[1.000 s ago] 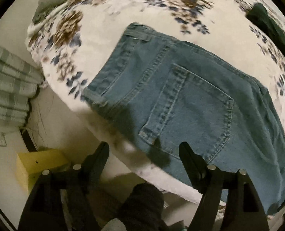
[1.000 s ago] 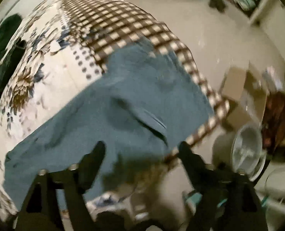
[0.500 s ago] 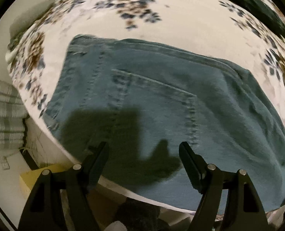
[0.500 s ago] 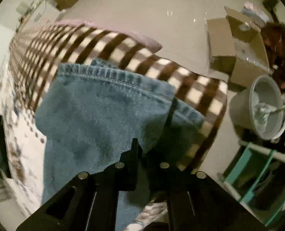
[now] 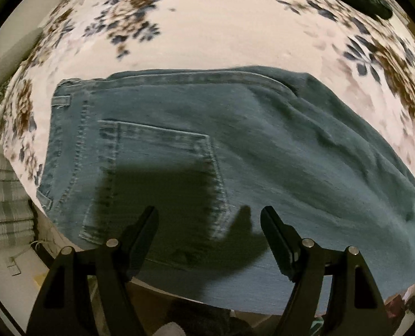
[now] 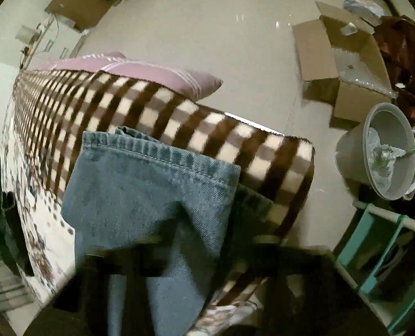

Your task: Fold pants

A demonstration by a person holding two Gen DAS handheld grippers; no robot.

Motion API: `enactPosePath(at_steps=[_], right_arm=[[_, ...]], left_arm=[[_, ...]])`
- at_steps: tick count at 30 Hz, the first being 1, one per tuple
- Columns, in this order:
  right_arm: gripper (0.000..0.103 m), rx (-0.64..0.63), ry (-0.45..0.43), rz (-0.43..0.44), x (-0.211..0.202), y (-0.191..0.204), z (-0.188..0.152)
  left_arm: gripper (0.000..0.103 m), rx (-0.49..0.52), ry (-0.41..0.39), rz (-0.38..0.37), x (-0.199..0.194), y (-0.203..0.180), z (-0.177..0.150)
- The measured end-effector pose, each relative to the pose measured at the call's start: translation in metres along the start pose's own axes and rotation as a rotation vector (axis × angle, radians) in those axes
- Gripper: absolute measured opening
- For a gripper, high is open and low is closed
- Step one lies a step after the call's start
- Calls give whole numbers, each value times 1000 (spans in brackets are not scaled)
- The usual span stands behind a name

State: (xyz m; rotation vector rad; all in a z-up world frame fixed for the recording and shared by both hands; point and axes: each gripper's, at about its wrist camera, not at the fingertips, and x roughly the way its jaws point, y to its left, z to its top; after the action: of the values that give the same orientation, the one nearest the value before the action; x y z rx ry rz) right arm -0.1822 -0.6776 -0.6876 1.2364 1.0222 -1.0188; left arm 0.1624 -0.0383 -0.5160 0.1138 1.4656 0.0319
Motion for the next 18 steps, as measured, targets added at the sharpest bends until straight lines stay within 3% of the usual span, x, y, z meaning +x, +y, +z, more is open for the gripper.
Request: enactPosePath(at_steps=[4,7,8,11,13,15,17,18], right_arm=[[10,1,-70,-89,-20,-3,-17],[11,40,48,-156,0,-20,-20],[14,24,89,-184,4,-20,-20],[34,-37,93,-237,-14,-1,-23],[46,-61,60,-210,-41,25,-37],[53,-60,91,-117,-56,56,-62],[55,-72,214,-23,-46,93,-92],[55,-66,321,58,-29,121,-117]], left_arm=[[74,30,1,7,-1,-8,-2],[74,51,12,4,-6,-12,0],[74,59,12,2,-9,-13,3],[74,78,-1,8,-18,-17,14],[74,68,12,0,-21,-19,23],[74,44,30,-21,-23,-22,35],[74,0,68,-67,-23,-30,49],[74,-20,89,-88,-22,-34,57]])
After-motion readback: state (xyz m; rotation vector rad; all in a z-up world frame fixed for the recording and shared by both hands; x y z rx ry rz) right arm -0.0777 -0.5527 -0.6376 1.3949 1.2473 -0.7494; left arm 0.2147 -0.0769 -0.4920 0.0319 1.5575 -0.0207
